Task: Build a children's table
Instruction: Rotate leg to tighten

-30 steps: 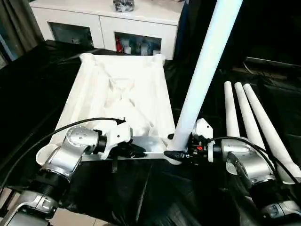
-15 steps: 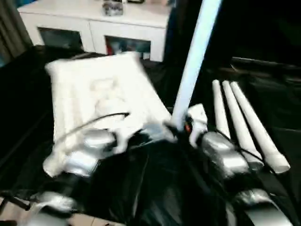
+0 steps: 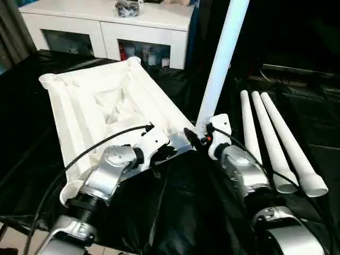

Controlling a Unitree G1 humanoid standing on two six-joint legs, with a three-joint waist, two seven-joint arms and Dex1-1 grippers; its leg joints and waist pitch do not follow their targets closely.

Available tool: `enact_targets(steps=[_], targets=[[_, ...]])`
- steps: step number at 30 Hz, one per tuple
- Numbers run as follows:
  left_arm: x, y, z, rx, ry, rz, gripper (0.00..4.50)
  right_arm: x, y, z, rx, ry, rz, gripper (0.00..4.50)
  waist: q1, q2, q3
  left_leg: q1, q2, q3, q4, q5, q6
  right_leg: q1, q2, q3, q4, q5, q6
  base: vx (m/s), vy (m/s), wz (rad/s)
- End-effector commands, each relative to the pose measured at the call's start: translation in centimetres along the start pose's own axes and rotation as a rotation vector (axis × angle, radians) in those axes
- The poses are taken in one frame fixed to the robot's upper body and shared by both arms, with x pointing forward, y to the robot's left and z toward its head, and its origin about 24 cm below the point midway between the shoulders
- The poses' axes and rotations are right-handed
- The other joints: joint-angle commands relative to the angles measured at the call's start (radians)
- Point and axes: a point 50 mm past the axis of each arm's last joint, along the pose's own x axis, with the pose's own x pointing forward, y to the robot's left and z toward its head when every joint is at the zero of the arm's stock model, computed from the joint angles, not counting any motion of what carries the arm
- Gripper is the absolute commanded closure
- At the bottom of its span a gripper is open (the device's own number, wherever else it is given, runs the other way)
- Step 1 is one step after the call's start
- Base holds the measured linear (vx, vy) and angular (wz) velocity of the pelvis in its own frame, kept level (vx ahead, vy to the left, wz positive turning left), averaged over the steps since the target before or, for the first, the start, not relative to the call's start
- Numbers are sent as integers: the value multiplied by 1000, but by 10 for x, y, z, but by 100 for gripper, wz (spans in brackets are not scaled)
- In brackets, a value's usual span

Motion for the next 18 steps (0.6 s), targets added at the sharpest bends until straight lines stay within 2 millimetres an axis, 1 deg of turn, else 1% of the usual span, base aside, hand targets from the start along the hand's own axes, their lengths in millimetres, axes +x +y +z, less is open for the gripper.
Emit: enact_targets(steps=[1,2,3,4,5,6,7,8,11,12,13,14,15,17,18], targets=[[6,-12,1,42,5,-122,450,3,22,-2,-43,12,202,58,6,-1,-49,-5,40,-12,-72,-192,57,44,-81,50,-82,-223,-183,0,0,0],[1,-11,-1,47,1,-145,450,-3,23,-2,-60,13,272,58,6,-1,-52,-4,41,-11,-69,-171,63,45,-80,51,-75,-180,-200,0,0,0],[-2,-10,-2,51,-3,-160,450,-7,23,-3,-69,14,319,58,8,-1,-53,-5,40,-10,-68,-155,70,49,-79,50,-73,-153,-206,55,-3,2],[-4,-10,-2,48,-4,-170,450,-10,23,-3,-79,16,355,58,10,-2,-55,-6,40,-8,-65,-122,86,52,-78,51,-65,-88,-221,55,-3,2],[-9,-8,-4,46,-9,-190,450,-17,23,-4,-100,25,419,58,10,-1,-55,-6,40,-8,-65,-111,97,51,-77,49,-63,-58,-235,0,0,0],[-12,-7,-4,43,-13,-207,450,-21,22,-4,-112,34,454,58,14,-2,-54,-3,40,-6,-63,-110,106,52,-78,49,-62,-46,-245,0,0,0],[-15,-7,-5,37,-12,-222,450,-24,22,-4,-122,39,492,58,15,-1,-54,-3,41,-6,-63,-109,108,52,-78,49,-61,-42,-249,0,0,0],[-17,-6,-6,34,-11,-231,450,-27,22,-4,-126,41,515,58,17,-5,-52,-3,42,-7,-65,-117,108,52,-79,48,-62,-60,-251,0,0,0],[-24,-4,-9,38,-4,-259,450,-35,22,-3,-130,61,598,58,21,-3,-48,2,46,-7,-68,-152,91,49,-80,48,-67,-122,-247,0,0,0],[-30,-2,-11,39,3,-280,450,-42,21,-2,-136,89,662,58,24,-5,-46,4,45,-7,-69,-167,84,48,-79,49,-71,-150,-240,0,0,0],[-32,-2,-12,39,5,-290,450,-45,21,-2,-138,103,691,58,27,-5,-47,6,45,-8,-69,-168,82,50,-77,48,-72,-158,-233,0,0,0],[-35,-1,-12,38,6,-301,450,-47,21,-2,-141,115,713,84,29,-5,-45,4,46,-6,-70,-172,82,49,-76,48,-71,-168,-228,0,0,0],[-37,0,-13,38,9,-310,450,-49,21,-2,-149,131,733,90,31,-4,-45,2,48,-6,-71,-169,77,49,-78,48,-70,-174,-225,0,0,0],[-38,0,-13,37,10,-316,450,-50,20,-2,-153,139,741,90,31,-6,-46,3,48,-6,-70,-165,71,48,-79,48,-69,-176,-223,0,0,0],[-40,1,-14,36,12,-322,450,-51,20,-3,-155,147,749,104,31,-7,-46,1,46,-6,-70,-165,66,48,-80,49,-70,-184,-222,0,0,0]])
